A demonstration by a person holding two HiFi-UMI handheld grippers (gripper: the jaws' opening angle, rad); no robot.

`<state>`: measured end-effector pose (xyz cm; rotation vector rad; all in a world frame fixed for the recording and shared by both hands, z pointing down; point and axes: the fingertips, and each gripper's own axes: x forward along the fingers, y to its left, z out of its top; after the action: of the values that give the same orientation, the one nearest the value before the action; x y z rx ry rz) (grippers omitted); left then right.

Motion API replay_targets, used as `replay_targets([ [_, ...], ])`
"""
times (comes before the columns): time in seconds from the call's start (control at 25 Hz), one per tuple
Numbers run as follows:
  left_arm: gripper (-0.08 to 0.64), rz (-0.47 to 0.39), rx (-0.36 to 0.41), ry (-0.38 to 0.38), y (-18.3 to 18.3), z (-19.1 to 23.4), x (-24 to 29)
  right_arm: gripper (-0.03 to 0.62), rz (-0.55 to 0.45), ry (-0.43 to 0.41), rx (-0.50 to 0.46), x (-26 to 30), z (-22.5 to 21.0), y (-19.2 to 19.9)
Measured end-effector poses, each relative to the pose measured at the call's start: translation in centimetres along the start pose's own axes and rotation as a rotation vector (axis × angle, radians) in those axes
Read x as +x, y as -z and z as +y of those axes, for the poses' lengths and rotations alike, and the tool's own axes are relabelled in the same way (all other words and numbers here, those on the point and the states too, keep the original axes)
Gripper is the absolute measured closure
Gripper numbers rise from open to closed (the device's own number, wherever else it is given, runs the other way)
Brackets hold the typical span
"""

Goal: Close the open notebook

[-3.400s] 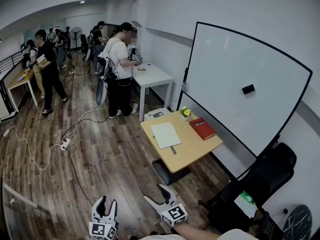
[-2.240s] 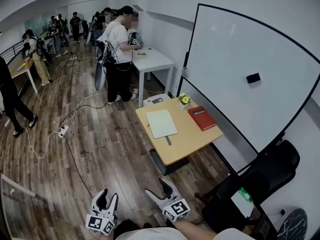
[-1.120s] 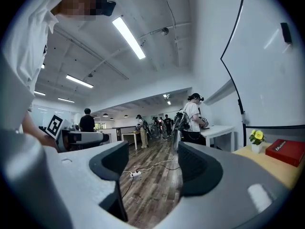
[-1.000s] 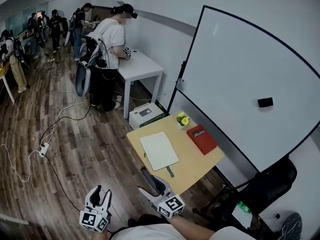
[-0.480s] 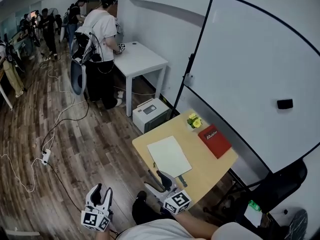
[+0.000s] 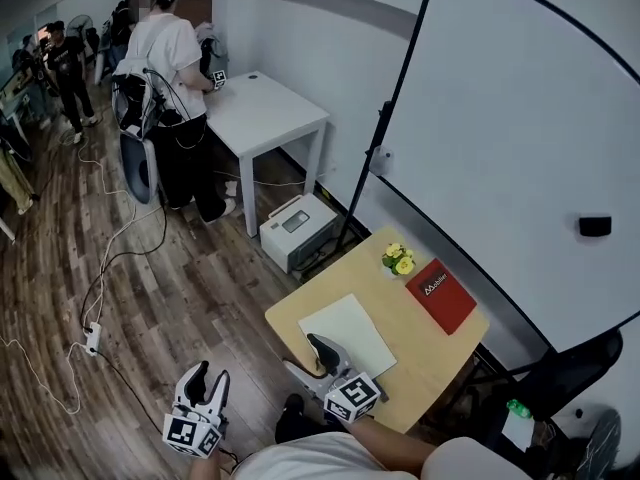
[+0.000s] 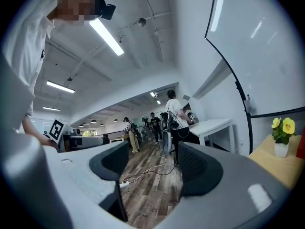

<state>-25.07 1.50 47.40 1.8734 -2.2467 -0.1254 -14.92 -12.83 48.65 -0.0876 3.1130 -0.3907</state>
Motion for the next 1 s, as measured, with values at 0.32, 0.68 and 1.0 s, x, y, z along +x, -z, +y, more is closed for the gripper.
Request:
replay_targets([
  [0.32, 0.391, 0.065, 0.054, 0.186, -1.7, 1.2, 9.6, 0.264, -0.020, 0.136, 0.089, 0.7, -6.7, -0.1],
  [0.68, 0.391, 0.121, 0.107, 0.512, -2.6, -2.7, 20.7, 0.265, -0.084, 0.362, 0.137, -4.4, -11.7, -0.5],
  [1.0, 0.390, 0.247, 0.093, 0.910, 0.2, -7.5, 30.3, 0.265, -0.155, 0.760, 0.243, -9.5, -15.9, 0.8],
])
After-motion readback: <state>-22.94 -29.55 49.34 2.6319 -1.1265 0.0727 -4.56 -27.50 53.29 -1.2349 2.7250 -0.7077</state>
